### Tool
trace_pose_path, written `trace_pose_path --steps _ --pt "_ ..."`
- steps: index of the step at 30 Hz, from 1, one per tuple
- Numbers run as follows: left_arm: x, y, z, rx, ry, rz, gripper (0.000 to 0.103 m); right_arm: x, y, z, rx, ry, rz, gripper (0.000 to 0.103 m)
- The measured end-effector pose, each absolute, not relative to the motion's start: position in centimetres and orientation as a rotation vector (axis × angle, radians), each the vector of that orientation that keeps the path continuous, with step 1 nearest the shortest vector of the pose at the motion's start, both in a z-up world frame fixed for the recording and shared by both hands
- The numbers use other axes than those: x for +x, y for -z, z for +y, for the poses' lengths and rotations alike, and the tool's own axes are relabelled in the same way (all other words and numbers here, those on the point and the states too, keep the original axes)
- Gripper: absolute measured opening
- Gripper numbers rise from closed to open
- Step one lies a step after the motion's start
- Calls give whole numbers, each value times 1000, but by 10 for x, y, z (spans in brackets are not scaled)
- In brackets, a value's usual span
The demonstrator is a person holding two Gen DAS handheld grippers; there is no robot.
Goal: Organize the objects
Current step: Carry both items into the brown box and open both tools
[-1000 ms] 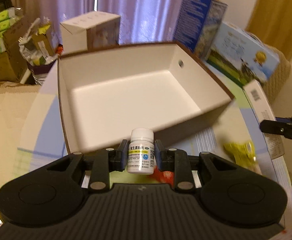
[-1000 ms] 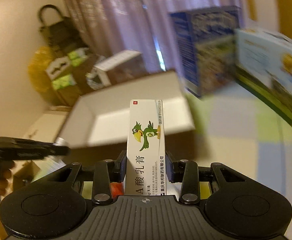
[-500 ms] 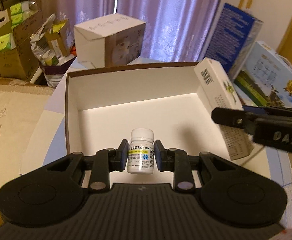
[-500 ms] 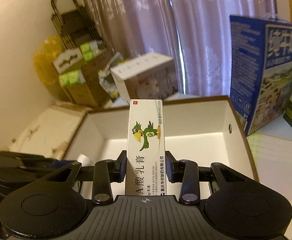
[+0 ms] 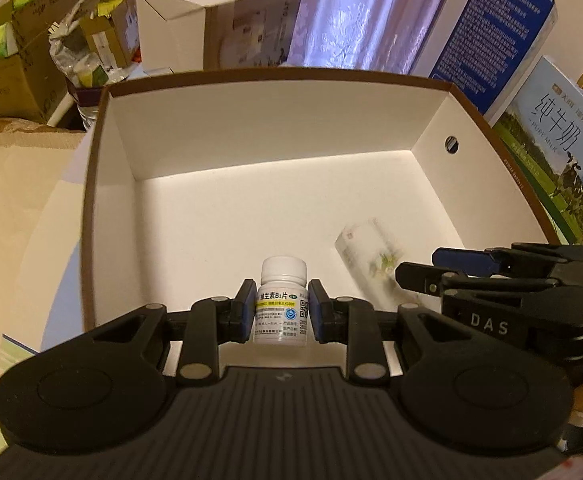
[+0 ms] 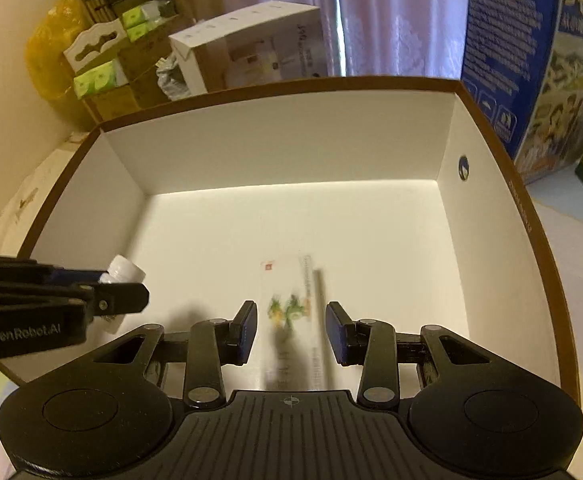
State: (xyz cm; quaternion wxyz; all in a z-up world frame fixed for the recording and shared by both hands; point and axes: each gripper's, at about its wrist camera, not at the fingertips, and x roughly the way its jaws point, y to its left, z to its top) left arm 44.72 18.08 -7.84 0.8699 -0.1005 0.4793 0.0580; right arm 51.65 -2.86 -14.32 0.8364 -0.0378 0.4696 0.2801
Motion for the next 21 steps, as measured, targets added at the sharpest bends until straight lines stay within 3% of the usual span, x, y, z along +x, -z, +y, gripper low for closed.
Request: trace_pose_path --steps 8,9,10,12,16,21 --pt "457 82 170 -237 -60 1007 24 515 131 -52 -38 -555 983 35" --pt "457 80 169 -247 -46 994 32 513 127 -55 -35 -546 974 35" --pt "457 77 167 -255 -33 984 49 511 124 -57 -34 -534 958 36" --pt "454 71 164 -255 -21 957 62 505 115 -63 -31 -519 911 38" --pt "449 64 164 -230 -33 955 63 496 100 -71 19 -520 873 51" --pt "431 50 169 -199 -76 952 72 471 82 -79 56 -532 846 53"
